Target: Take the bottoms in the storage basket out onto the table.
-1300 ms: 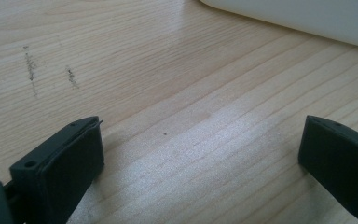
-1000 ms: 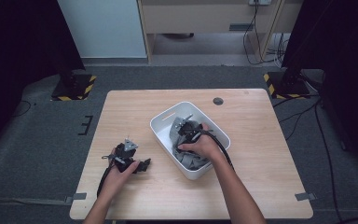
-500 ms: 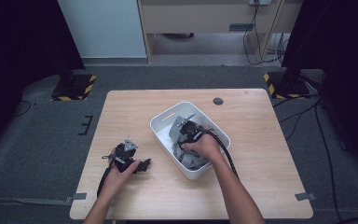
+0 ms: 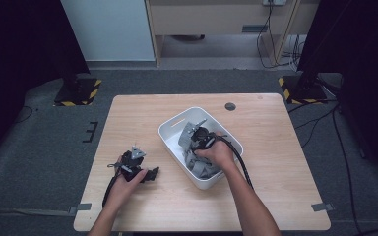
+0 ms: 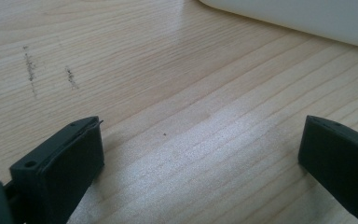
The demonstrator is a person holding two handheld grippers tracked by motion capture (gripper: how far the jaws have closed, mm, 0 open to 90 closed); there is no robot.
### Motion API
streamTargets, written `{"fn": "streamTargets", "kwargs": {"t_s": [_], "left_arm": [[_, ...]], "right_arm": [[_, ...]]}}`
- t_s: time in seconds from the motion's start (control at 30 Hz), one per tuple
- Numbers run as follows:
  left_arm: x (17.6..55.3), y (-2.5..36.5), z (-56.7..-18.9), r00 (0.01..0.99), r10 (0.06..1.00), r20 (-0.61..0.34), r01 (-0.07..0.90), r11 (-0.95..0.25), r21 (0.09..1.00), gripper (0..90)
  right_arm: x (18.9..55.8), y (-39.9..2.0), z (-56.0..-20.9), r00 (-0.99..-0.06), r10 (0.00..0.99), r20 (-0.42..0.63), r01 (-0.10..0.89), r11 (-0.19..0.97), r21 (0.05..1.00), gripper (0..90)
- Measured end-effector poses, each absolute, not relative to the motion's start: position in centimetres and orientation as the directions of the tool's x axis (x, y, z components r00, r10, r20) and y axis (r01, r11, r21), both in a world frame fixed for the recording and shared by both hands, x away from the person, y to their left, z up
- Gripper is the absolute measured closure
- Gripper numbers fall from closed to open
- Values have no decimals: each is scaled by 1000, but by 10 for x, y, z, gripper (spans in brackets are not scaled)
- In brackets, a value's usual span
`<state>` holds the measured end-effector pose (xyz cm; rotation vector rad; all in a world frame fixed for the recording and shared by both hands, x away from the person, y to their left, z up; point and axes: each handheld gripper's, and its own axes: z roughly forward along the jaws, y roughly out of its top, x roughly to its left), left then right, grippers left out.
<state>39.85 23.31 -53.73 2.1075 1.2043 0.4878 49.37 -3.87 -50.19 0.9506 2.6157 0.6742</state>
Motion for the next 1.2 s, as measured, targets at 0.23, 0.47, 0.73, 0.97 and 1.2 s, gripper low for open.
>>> {"fn": "streamTargets", "kwargs": {"t_s": [0.23,0.47,0.73,0.97,1.2], "left_arm": [[399,233,-537,508,861,-1,618,-363,697,0],[399,233,-537,508,861,-1,618,-363,697,0],[399,233,-537,511,859,-1,617,-367,696,0],[399,233,-537,514,858,-1,616,-368,696,0],[399,232,-537,514,858,-1,616,-368,697,0]], "right_arm": [[495,-36,-498,-750,654,-96,533,684,498,548],[498,-37,-497,-745,663,-76,537,664,521,568],[500,-35,-497,-745,663,-74,534,659,530,546],[502,-38,-495,-710,704,33,596,575,560,306],[500,-37,-490,-706,703,89,612,542,576,76]]}}
